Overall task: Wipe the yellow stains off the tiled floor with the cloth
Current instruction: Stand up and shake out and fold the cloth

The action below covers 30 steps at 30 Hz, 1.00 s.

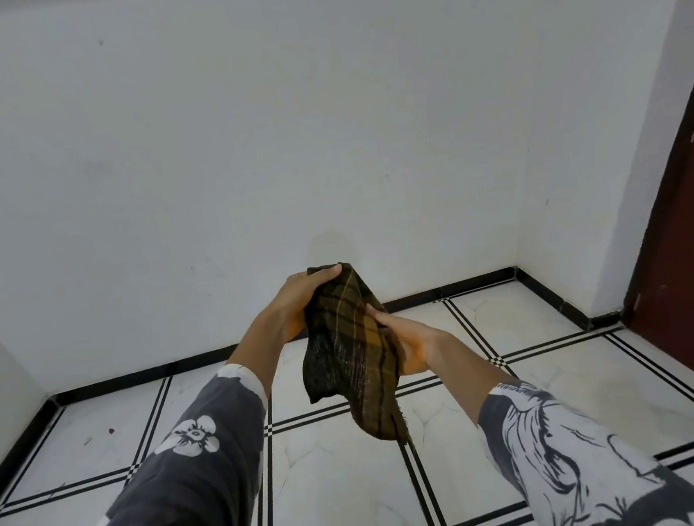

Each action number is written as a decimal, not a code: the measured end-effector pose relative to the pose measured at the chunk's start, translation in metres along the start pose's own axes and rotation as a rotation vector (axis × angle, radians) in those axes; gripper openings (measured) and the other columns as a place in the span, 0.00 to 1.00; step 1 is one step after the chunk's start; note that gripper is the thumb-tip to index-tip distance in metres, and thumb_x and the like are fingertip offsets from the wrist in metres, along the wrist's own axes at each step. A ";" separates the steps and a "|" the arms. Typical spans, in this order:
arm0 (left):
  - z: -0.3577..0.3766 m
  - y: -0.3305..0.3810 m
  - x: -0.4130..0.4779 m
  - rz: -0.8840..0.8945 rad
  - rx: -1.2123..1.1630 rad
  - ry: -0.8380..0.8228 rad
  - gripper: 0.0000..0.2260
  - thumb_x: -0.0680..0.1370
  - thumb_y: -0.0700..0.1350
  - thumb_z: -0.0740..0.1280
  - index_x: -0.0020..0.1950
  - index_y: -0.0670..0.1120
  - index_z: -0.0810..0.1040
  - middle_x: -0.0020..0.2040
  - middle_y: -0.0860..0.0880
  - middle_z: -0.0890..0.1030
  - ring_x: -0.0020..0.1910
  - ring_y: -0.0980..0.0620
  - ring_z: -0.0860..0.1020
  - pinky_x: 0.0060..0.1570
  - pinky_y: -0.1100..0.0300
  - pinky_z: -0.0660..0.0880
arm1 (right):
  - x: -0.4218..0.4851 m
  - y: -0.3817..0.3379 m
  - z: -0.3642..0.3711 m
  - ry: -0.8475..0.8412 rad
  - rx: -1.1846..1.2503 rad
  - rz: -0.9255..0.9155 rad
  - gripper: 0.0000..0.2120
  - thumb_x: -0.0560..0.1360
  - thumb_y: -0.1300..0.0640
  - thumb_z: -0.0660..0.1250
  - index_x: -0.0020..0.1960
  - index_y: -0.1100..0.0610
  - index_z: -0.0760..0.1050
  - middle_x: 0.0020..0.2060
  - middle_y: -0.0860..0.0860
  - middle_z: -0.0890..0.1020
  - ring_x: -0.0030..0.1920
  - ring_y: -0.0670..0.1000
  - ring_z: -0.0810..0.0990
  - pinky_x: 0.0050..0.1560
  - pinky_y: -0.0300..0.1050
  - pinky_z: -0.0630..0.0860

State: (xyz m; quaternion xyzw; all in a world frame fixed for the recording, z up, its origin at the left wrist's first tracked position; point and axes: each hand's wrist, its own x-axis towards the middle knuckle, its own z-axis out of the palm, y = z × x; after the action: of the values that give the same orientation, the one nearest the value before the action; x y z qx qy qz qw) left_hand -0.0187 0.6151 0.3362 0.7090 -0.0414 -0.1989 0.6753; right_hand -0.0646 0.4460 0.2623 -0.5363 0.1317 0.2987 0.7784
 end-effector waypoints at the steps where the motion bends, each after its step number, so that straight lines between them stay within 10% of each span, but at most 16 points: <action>1: 0.000 0.000 0.000 -0.013 0.004 -0.010 0.23 0.72 0.52 0.72 0.61 0.40 0.75 0.56 0.42 0.80 0.55 0.46 0.79 0.49 0.56 0.77 | 0.002 0.000 0.001 0.002 0.040 -0.059 0.27 0.73 0.42 0.66 0.65 0.58 0.73 0.61 0.59 0.78 0.60 0.57 0.76 0.60 0.51 0.73; 11: -0.015 -0.005 -0.005 -0.112 0.056 0.107 0.19 0.73 0.47 0.71 0.60 0.39 0.76 0.55 0.42 0.81 0.50 0.47 0.80 0.38 0.59 0.77 | 0.004 -0.007 -0.017 0.328 0.363 -0.431 0.21 0.72 0.48 0.69 0.61 0.57 0.76 0.58 0.57 0.80 0.58 0.57 0.78 0.54 0.56 0.77; 15: -0.020 -0.013 -0.004 -0.119 0.047 0.173 0.17 0.73 0.46 0.72 0.58 0.37 0.76 0.53 0.42 0.81 0.47 0.47 0.79 0.41 0.57 0.76 | -0.003 -0.016 -0.026 0.498 -0.010 -0.567 0.12 0.74 0.58 0.69 0.57 0.58 0.79 0.60 0.56 0.79 0.61 0.55 0.76 0.65 0.53 0.71; 18: -0.022 -0.016 -0.003 -0.155 0.168 0.232 0.13 0.72 0.41 0.73 0.51 0.37 0.75 0.45 0.43 0.79 0.39 0.49 0.77 0.43 0.57 0.76 | -0.009 -0.025 -0.025 0.617 -0.441 -0.587 0.09 0.72 0.59 0.70 0.52 0.57 0.77 0.58 0.56 0.77 0.59 0.57 0.76 0.51 0.48 0.75; 22: -0.024 -0.014 -0.001 -0.129 0.337 0.311 0.15 0.71 0.43 0.75 0.48 0.35 0.75 0.39 0.42 0.79 0.34 0.50 0.77 0.25 0.63 0.76 | -0.016 -0.033 -0.024 0.765 -0.665 -0.601 0.12 0.72 0.58 0.71 0.53 0.58 0.75 0.53 0.55 0.76 0.53 0.54 0.75 0.51 0.45 0.72; 30: -0.021 -0.002 0.006 0.046 0.212 0.130 0.17 0.73 0.43 0.72 0.60 0.43 0.77 0.56 0.42 0.80 0.53 0.45 0.80 0.45 0.57 0.78 | -0.023 -0.040 -0.029 0.621 -0.405 -0.616 0.11 0.70 0.66 0.72 0.53 0.62 0.81 0.51 0.58 0.82 0.48 0.52 0.79 0.37 0.35 0.77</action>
State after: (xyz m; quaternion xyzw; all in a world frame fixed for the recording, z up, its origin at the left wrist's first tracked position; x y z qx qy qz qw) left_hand -0.0064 0.6327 0.3332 0.7866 -0.0348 -0.1314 0.6024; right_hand -0.0551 0.4021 0.2934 -0.7551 0.1321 -0.1004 0.6343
